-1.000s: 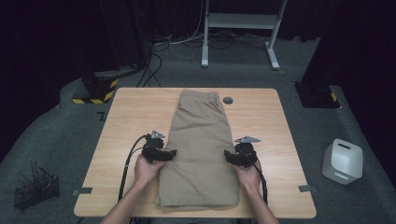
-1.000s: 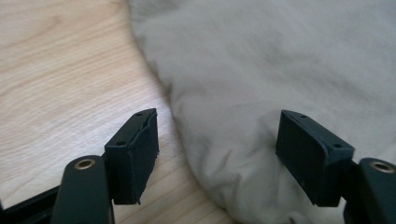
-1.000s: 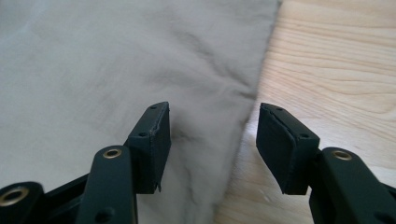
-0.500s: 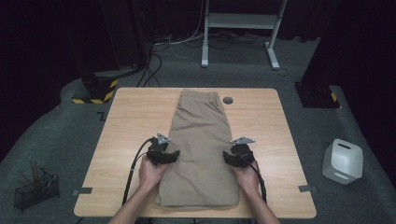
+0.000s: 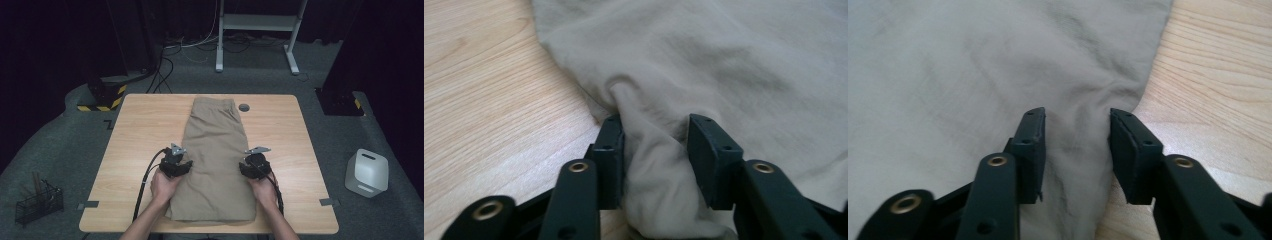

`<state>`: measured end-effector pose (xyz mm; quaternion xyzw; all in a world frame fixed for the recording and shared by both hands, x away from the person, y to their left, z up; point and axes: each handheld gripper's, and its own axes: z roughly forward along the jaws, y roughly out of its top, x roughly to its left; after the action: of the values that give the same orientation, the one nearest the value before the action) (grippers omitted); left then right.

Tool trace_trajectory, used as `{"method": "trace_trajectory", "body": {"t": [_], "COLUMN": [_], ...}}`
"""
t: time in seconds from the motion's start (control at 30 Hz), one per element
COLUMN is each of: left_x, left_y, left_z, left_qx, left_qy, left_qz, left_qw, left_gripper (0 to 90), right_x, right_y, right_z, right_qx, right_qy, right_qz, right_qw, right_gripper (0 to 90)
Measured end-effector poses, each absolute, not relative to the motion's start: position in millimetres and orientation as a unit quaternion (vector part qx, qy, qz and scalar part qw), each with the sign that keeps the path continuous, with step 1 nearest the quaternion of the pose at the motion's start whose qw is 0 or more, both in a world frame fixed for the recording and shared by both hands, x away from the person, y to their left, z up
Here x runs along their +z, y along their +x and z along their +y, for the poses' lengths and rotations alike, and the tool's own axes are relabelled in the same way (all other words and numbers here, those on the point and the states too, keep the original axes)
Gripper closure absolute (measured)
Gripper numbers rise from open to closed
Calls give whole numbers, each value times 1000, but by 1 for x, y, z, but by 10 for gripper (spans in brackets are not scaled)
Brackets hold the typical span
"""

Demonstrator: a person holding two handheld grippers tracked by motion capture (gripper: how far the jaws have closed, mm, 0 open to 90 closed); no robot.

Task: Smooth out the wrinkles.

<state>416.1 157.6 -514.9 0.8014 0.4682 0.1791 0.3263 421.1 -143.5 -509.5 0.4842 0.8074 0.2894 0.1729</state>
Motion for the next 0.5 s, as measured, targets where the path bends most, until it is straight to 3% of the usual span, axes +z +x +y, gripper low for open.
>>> {"method": "trace_trajectory", "body": {"t": [0.1,0.23,0.5], "left_x": [-513,-514,-511], "left_y": [416,414,420], "left_z": [155,150,151], "left_qx": [176,181,158], "left_qy": [806,809,822], "left_qz": [466,456,443], "left_qw": [320,325,321], "left_gripper": [637,753,815], "right_x": [-509,-509,-511], "right_y": [422,420,423], "right_z": [-143,-141,-147], "right_qx": [288,295,321], "right_qy": [482,478,487], "right_qz": [810,810,801], "right_qw": [168,169,135], "right_gripper": [642,726,861]}}
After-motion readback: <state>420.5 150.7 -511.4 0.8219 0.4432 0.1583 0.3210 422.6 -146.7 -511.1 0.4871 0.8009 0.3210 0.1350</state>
